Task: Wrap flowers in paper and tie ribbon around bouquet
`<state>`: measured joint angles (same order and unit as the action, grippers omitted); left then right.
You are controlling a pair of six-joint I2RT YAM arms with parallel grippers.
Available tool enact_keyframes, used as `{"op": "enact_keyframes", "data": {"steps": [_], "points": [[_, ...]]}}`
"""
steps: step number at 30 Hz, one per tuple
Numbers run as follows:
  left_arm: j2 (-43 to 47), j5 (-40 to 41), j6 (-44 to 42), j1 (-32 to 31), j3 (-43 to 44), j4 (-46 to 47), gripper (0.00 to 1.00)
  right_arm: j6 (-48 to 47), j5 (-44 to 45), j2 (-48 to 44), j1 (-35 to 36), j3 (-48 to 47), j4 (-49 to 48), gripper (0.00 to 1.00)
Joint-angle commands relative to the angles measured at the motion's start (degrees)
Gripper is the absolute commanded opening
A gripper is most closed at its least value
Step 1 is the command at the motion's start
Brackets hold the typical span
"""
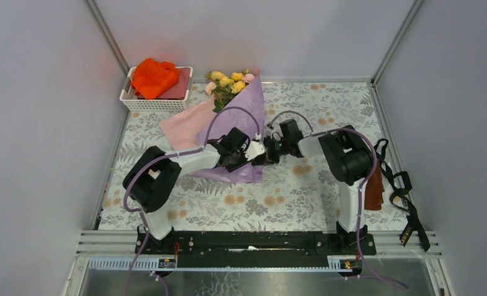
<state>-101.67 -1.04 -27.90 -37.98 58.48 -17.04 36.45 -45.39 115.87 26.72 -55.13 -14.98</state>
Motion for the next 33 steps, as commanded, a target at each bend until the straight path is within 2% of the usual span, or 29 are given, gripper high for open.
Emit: {"op": "enact_keyframes", "data": {"steps": [1, 11, 18, 23, 25, 28, 33], "points": [[-3.57, 2.61, -3.95, -0.34, -2.96, -0.32, 0.39, -1.02, 7.10, 7.00, -6.19, -9.03, 4.12, 0.04], [-5.07, 2.61, -5.81, -0.42, -3.50, -0.36, 0.39, -1.18, 9.75, 20.20, -9.89, -36.75, 11.35, 0.03], [-5.14, 2.17, -5.78, -0.40, -4.00, -0.53, 0.40, 2.12, 13.52, 26.87, -13.35, -51.25, 10.77, 0.04], [-5.29, 2.03, -5.29, -0.38, -3.98, -0.64, 0.40, -1.82, 15.26, 30.03, -13.88, -63.30, 19.60, 0.04], [-5.11, 1.84, -5.01, -0.43, -3.83, -0.77, 0.40, -4.38, 14.86, 28.03, -13.84, -63.54, 21.39, 0.06], [-4.89, 1.53, -4.60, -0.39, -3.53, -0.72, 0.40, -8.66, 15.24, 20.71, -13.52, -57.01, 21.76, 0.06], [-4.81, 1.30, -3.70, -0.34, -2.54, -1.09, 0.41, -12.07, 14.95, 3.33, -10.01, -33.49, 15.68, 0.07]]}}
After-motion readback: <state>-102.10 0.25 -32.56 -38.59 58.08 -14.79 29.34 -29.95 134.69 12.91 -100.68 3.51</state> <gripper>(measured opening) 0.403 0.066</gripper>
